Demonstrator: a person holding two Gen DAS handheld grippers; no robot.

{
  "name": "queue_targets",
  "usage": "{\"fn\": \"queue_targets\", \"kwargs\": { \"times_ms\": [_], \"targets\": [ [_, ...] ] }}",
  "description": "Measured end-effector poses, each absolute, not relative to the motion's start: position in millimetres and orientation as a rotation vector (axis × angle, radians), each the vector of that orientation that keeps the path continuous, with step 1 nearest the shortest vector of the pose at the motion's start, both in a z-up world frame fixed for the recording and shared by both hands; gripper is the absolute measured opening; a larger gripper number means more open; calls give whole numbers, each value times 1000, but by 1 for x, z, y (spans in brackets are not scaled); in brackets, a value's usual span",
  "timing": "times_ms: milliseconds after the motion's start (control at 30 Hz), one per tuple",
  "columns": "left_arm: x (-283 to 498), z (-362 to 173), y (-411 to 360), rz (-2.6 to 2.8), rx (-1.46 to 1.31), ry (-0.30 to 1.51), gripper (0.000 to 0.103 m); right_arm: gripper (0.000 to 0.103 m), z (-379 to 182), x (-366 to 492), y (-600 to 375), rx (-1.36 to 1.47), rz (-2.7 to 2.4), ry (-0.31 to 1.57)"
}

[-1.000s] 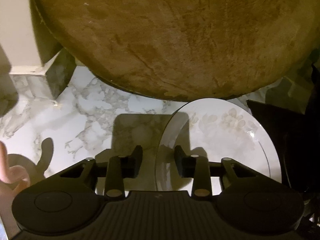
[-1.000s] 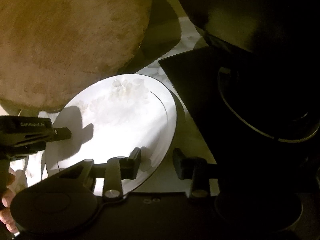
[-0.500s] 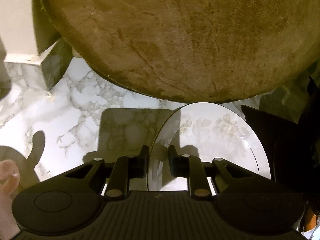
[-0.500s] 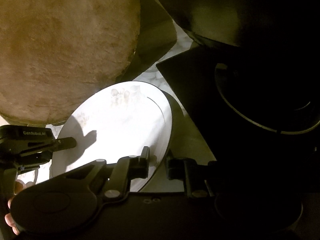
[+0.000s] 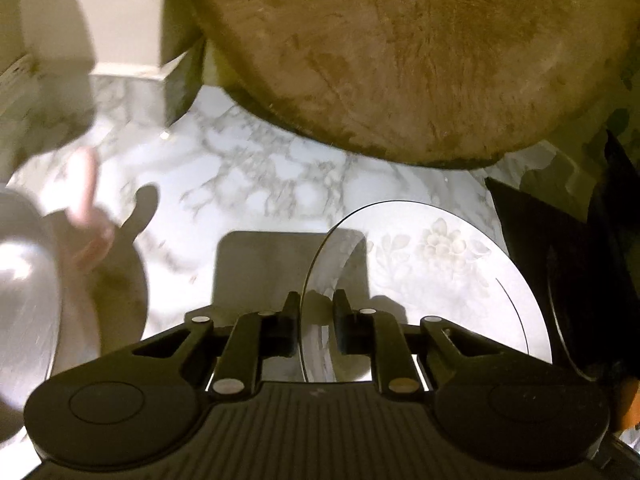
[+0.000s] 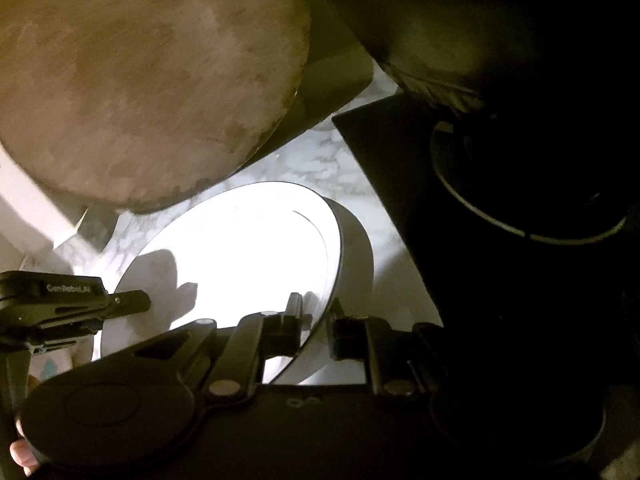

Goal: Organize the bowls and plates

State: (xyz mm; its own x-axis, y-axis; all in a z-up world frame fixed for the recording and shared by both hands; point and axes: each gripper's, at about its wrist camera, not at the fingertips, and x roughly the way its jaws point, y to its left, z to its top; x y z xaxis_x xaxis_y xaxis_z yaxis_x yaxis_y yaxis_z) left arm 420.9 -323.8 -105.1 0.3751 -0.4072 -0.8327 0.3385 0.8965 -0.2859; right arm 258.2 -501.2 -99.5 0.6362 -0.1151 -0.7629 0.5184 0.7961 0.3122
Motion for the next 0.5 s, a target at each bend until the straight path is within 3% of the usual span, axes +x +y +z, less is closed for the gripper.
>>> {"fn": "queue_targets", "kwargs": {
  "times_ms": [500],
  "targets": [
    [339, -86, -267, -436, -106, 1080, 15, 13, -85, 191, -470, 538, -265, 861]
  ]
}}
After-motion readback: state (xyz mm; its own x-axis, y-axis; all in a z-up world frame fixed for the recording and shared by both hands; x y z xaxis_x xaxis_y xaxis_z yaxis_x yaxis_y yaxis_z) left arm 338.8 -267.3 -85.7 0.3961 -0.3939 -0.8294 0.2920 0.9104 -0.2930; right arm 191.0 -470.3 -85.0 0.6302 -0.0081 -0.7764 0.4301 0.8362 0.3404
